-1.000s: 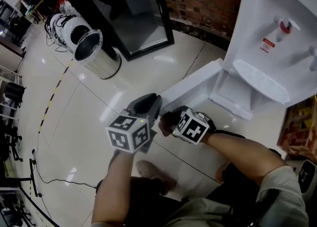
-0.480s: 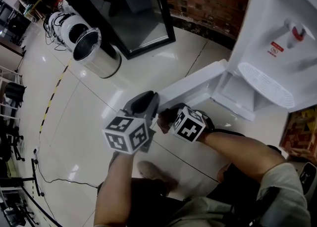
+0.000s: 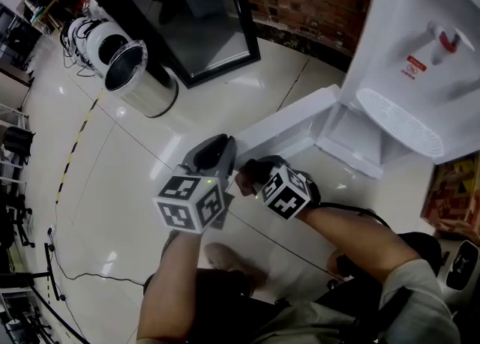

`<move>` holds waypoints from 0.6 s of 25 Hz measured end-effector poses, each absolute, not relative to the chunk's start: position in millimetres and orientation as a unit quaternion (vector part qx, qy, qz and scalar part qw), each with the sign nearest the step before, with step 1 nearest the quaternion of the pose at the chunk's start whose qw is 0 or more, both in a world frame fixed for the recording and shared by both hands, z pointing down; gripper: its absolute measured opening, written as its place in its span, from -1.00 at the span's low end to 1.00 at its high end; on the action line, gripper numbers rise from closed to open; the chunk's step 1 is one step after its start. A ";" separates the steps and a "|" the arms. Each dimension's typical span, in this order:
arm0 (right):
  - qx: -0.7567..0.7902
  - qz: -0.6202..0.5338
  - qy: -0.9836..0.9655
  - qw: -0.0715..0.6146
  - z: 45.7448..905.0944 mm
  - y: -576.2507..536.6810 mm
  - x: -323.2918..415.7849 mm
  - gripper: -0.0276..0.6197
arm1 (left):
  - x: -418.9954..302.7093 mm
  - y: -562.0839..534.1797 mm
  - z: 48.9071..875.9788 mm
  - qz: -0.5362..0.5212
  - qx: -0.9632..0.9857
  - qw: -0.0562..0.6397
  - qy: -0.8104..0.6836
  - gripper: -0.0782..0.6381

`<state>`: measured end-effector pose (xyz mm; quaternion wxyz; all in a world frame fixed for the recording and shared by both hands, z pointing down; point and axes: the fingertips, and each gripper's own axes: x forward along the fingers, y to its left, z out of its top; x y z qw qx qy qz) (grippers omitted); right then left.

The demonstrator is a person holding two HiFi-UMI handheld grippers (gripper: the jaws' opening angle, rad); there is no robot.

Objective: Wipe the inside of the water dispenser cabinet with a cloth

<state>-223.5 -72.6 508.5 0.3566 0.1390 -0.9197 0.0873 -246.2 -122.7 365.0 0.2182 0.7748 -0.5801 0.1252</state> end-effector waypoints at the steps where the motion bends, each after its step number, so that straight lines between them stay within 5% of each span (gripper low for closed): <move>1: 0.153 0.088 -0.921 0.348 507.3 -75.2 -223.0 -0.55 | -247.7 -123.2 365.2 0.126 0.772 0.217 -0.584 -0.71; 9: 0.227 0.112 -0.929 0.270 503.0 -113.6 -214.8 -0.56 | -247.9 -122.5 366.7 0.131 0.759 0.211 -0.602 -0.72; 15: 0.244 0.114 -0.919 0.288 523.7 -121.7 -206.3 -0.56 | -247.4 -123.3 365.8 0.131 0.758 0.206 -0.605 -0.73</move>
